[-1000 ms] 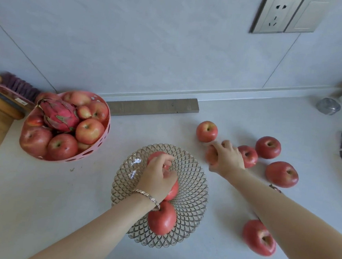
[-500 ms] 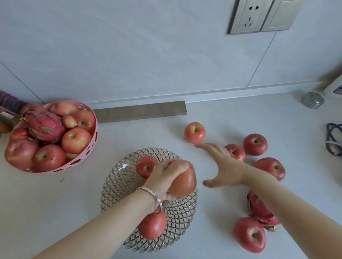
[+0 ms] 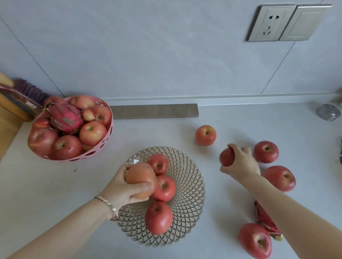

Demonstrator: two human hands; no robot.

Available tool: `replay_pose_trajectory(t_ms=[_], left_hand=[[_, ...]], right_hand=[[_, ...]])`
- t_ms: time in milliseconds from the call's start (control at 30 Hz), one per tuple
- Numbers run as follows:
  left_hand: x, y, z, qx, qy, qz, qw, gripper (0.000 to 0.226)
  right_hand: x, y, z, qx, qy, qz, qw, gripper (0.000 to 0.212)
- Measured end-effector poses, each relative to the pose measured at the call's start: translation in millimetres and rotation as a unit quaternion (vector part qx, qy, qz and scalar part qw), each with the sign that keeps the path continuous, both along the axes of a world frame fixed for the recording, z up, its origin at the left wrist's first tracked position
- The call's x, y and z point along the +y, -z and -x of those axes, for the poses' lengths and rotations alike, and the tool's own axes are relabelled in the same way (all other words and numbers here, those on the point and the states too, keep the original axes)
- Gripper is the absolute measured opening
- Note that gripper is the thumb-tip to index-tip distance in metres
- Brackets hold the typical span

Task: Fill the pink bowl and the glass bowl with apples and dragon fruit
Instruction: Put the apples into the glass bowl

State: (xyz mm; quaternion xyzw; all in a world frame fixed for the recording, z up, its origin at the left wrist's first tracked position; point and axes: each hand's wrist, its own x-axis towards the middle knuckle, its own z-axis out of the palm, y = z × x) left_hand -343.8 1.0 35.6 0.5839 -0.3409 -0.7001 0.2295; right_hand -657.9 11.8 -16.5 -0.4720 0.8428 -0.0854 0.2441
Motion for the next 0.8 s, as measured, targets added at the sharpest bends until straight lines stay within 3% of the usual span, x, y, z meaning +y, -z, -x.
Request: replay_pose_trajectory(t_ms=[100,167,267,367,467,700,800], left_hand=[[-1.8,7.1,-13.4,-0.102,-0.024,0.076,0.992,0.073],[-4.7,11.6,-17.4,-0.169,-0.019,0.121,0.978,0.068],[-7.1,22.7,-16.4,-0.195,-0.021,0.155,0.968,0.062],[-4.7,36.5,-12.9,-0.226,0.022,0.196,0.954,0.070],[-5.2,47.4,-12.3,-0.252,0.087,0.243,0.933,0.082],[-5.6,63.7,-25.7,-0.305,0.158,0.305,0.888,0.072],[-4.3,65.1,-27.7,-0.373,0.200,0.327,0.845,0.073]], right_hand=[[-4.4,-25.3,-35.2,-0.038,-0.109,0.081,0.990,0.083],[-7.2,-36.8,-60.7,-0.036,-0.202,0.077,0.976,0.083],[-12.0,-33.8,-91.1,0.050,-0.326,0.031,0.944,0.082],[-16.6,-19.6,-106.1,0.117,-0.390,-0.005,0.913,0.080],[-19.3,-9.7,-112.1,0.137,-0.395,-0.006,0.908,0.078],[-15.8,-2.4,-112.7,0.106,-0.378,0.029,0.919,0.077],[-11.6,-0.3,-114.3,0.096,-0.355,0.038,0.929,0.077]])
